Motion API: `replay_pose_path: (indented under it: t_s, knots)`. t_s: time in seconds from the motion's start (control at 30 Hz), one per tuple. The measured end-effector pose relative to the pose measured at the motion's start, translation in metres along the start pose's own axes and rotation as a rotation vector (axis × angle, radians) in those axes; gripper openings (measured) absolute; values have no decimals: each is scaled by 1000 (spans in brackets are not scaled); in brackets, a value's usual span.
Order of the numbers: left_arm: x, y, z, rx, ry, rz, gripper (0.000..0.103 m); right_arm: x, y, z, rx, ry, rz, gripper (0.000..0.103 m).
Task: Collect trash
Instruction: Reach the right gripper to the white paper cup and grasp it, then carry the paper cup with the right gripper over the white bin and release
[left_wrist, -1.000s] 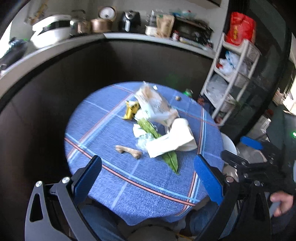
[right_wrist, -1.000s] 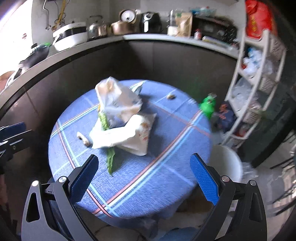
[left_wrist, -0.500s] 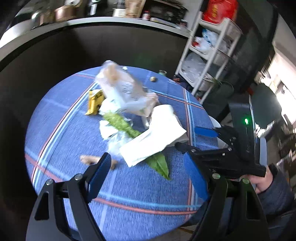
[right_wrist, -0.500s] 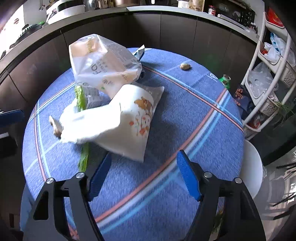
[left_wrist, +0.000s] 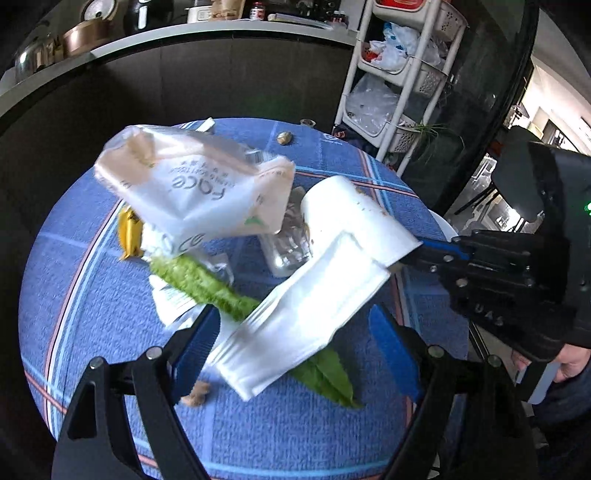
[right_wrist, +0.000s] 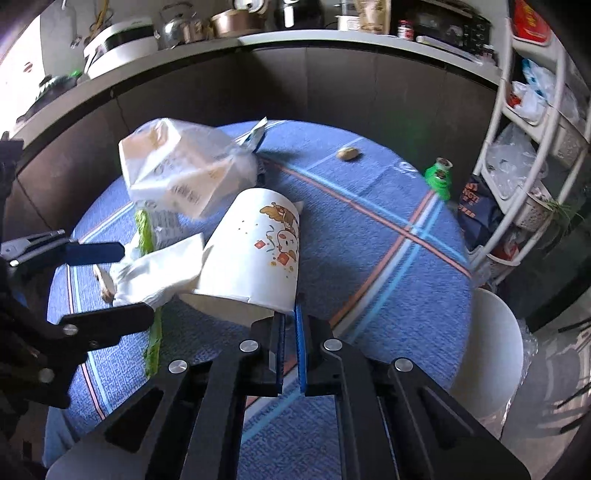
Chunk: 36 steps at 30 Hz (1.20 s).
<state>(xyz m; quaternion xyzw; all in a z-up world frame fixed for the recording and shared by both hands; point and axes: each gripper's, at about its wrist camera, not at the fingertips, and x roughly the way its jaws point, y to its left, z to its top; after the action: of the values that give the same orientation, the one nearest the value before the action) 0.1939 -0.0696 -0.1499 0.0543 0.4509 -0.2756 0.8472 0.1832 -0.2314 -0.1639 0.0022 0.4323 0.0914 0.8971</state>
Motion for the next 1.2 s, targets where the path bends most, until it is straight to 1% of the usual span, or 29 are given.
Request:
replay_pose_path:
  t_s: [0.13,0.2,0.23,0.27,0.33,0.43,0.5,0.6,0.7,0.83,0.97,1.07,1.13,1.2]
  knots:
    - [5,-16,4,58,6,34,81,-12,-7,0,20,-22,-4,4]
    - [11,-22,5,81,27,67,66,-17,-8,-2,25,-27,-5,4]
    - [13,-23,6,84,43,80,50,-19,-9,-3,27,-29,-5,4]
    - [17,-23,6,79,66,88,30,-22,-9,-5,30,-32,-5,3]
    - [18,-22,6,55,84,80,8,-26,-11,-7,37,-39,-5,3]
    - [3,-14,8,-27,66,45,7,-40,-15,-11,48,-59,-11,3]
    - [-17,-6,8,-82,38,2,7,-48,-21,-12,63,-72,-15,3]
    - [-40,-4,12,-145,-4,-64,7,-61,-28,-13,86,-102,-23,3]
    - [-64,-11,17,-152,-49,-83,7,-80,-36,-16,103,-143,-34,3]
    - [-92,-39,30,-102,-104,-123,7,-105,-58,-23,140,-185,-72,3]
    - [-89,-74,51,-53,-119,-203,7,-121,-92,-41,201,-194,-127,3]
    - [-71,-111,74,2,-113,-262,7,-124,-117,-58,249,-182,-168,3]
    - [-56,-129,83,26,-100,-294,7,-121,-141,-70,298,-163,-199,3]
    - [-32,-150,98,40,-74,-345,7,-114,-160,-81,338,-144,-219,3]
